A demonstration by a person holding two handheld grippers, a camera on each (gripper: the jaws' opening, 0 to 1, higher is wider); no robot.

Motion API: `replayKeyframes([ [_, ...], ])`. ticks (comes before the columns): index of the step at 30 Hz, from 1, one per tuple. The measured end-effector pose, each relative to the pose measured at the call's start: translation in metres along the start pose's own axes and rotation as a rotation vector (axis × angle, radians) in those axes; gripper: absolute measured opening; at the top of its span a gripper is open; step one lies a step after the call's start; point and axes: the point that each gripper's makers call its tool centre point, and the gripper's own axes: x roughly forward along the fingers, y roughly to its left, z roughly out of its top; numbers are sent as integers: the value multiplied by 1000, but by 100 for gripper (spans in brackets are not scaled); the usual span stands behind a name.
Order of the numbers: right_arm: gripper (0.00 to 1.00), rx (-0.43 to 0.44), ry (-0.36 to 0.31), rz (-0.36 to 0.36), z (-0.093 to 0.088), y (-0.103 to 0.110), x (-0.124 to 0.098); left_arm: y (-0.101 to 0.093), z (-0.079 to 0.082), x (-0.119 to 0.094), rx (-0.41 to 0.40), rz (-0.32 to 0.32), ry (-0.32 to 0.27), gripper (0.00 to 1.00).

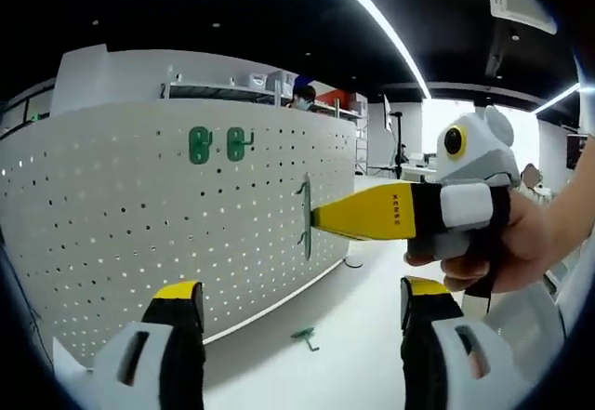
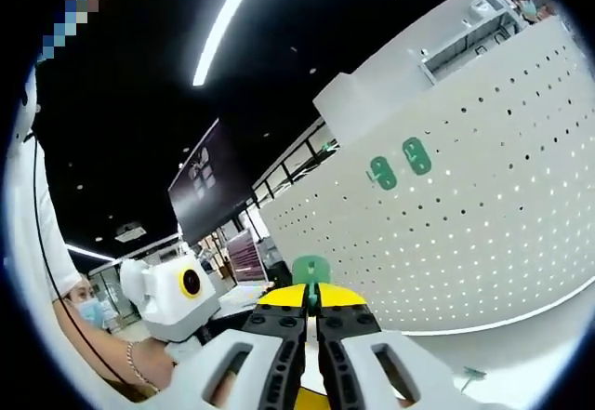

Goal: Insert the hook assembly into the mounting plate slot until the hook locks in place.

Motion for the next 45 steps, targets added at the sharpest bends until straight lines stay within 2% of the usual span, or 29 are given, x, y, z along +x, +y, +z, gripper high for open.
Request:
replayKeyframes([
  [1,0,-25,7,-19,0,-2,-1,0,-1,0,2,0,5,89],
  [2,0,-133,22,-89,2,-11,-3,0,-2,0,1,0,9,89],
  [4,0,-214,9,-162,9,-19,-8,-1,-3,0,-4,-2,10,88],
  [6,0,-282,28,-204,10,-25,-11,-1,-4,0,-5,-3,13,88],
  [11,0,-225,37,-228,5,-35,-13,-1,-7,1,-9,-5,18,88],
  [22,0,-216,31,-233,11,-42,-8,1,-13,-3,-27,-19,17,86],
  [25,0,-199,28,-245,12,-50,-7,2,-19,-5,-12,-23,36,85],
  [36,0,-187,-3,-297,34,-79,-3,4,-32,-15,-27,-35,29,84],
  [45,0,-182,-30,-333,48,-97,3,8,-43,-23,-20,-14,28,82],
])
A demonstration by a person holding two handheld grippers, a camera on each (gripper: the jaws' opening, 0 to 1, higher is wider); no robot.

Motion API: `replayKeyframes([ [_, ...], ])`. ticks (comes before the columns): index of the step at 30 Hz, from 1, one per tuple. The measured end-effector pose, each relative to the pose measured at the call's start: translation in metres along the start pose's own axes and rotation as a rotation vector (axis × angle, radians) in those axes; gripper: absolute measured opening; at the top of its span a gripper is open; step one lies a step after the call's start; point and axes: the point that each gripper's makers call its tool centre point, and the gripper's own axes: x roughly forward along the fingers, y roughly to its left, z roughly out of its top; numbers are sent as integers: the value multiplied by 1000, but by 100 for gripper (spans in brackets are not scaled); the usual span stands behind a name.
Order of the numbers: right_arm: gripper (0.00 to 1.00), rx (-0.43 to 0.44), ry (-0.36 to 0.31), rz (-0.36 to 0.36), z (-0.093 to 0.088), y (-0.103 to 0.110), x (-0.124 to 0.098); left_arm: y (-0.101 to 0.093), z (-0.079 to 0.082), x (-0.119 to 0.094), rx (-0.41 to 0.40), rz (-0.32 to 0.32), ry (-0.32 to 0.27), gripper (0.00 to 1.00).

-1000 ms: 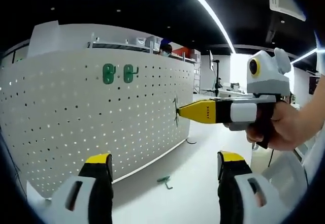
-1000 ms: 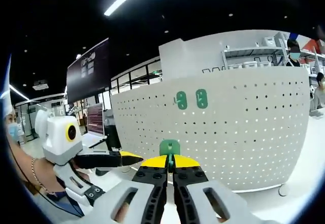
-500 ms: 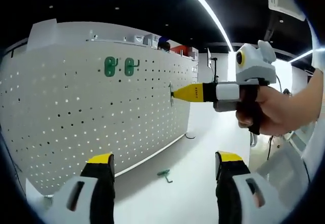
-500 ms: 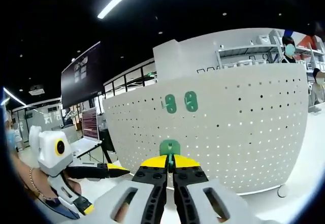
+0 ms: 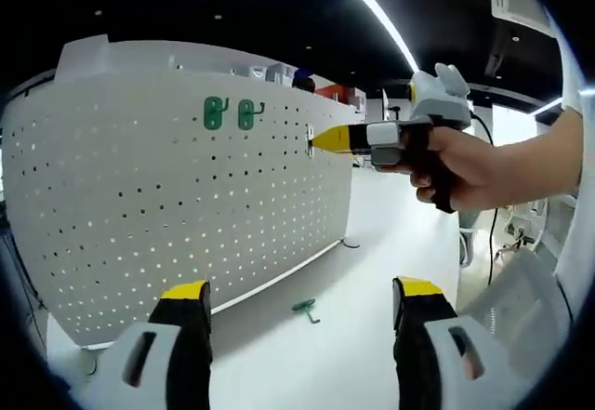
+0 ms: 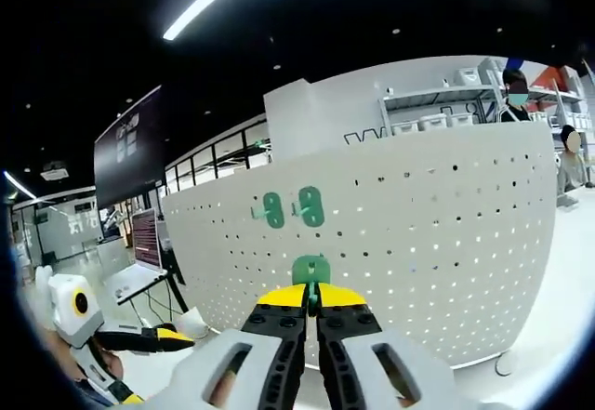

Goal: Insert the hook assembly into the mounting plate slot until the hook locks in place.

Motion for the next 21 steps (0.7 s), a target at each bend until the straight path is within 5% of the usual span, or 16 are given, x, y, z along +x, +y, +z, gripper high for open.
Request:
replayKeyframes([
  [21,0,-8,-78,-62,29,-25,30,7,-23,-19,-53,37,6,82],
])
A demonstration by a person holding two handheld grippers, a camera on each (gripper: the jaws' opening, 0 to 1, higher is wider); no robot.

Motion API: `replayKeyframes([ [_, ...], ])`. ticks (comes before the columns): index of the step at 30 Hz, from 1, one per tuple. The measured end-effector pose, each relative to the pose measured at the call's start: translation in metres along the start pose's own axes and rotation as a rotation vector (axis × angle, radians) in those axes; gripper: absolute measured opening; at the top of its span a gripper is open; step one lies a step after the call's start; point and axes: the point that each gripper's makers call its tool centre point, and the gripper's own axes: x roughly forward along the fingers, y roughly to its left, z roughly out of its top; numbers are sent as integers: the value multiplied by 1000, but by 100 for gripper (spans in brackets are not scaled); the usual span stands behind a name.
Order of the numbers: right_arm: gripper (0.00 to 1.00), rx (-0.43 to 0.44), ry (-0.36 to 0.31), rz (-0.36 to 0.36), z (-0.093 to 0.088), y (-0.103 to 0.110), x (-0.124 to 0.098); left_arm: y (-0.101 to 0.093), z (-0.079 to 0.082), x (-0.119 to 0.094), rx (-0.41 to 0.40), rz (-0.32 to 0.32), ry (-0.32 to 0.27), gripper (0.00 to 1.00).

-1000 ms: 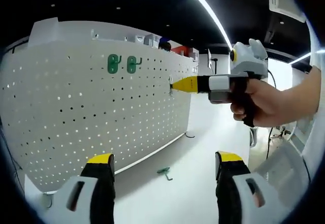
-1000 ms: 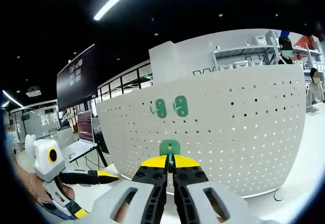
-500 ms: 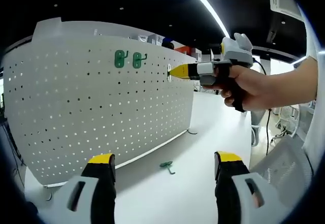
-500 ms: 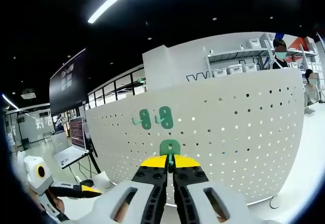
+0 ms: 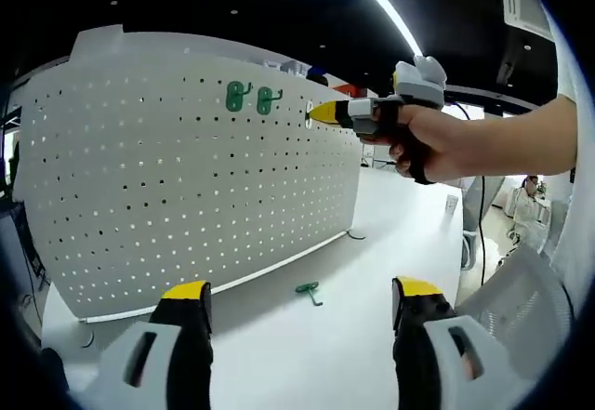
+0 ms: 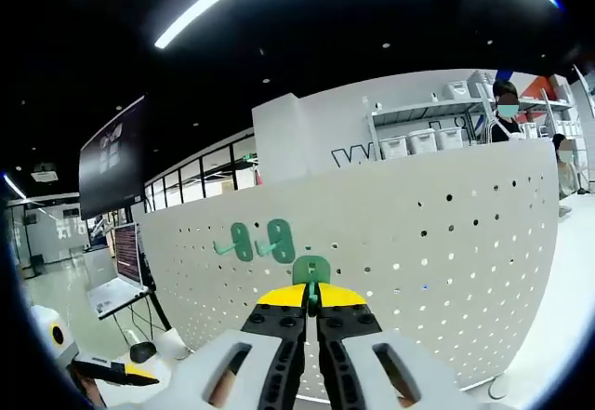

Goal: Insert the hook assembly into the mounting plate slot until the hook locks in place.

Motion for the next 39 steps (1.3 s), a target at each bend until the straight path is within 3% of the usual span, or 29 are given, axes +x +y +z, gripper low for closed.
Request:
replayKeyframes([
  [15,0,-51,-37,-18,22,-12,21,-1,-19,-9,-13,-8,37,81],
  [39,0,-86,-48,-20,24,-15,37,5,-52,-24,-53,5,104,79],
])
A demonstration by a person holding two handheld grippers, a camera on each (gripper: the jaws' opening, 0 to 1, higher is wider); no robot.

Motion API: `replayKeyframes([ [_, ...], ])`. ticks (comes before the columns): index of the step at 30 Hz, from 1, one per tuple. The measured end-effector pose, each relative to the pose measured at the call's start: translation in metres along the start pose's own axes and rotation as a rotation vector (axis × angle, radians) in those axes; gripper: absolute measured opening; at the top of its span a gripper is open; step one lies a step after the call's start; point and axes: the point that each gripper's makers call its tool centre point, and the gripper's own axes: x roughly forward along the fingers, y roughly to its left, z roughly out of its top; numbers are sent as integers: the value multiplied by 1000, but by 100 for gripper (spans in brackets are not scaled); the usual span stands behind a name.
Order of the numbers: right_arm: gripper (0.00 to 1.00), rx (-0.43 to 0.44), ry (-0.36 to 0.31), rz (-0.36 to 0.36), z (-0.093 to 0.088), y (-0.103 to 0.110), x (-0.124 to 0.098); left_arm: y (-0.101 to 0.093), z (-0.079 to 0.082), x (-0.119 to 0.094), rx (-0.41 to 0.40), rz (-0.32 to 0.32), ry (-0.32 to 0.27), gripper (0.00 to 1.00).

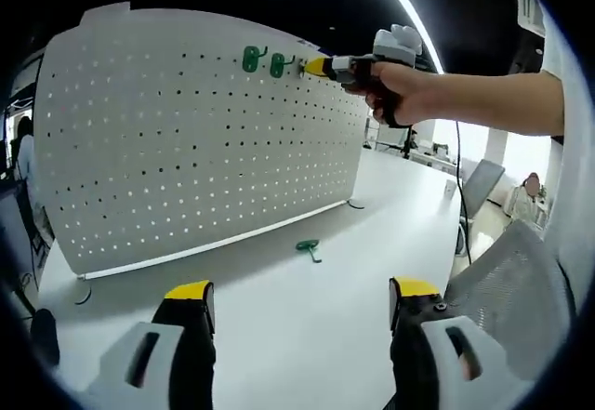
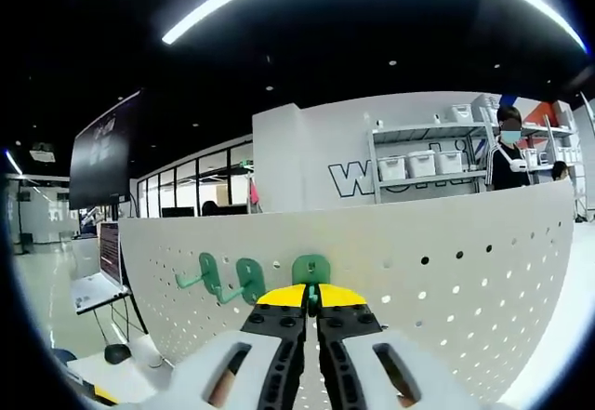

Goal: Insert the hook assembly into the mounting plate slot until the hook locks in place.

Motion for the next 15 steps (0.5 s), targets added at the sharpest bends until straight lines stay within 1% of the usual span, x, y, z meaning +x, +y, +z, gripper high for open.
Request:
replayKeyframes([
  [10,0,-5,-2,-8,-1,1,2,0,-3,-1,-6,1,6,78],
  [15,0,-12,-7,-40,-1,2,3,1,-4,-1,-9,2,8,78],
])
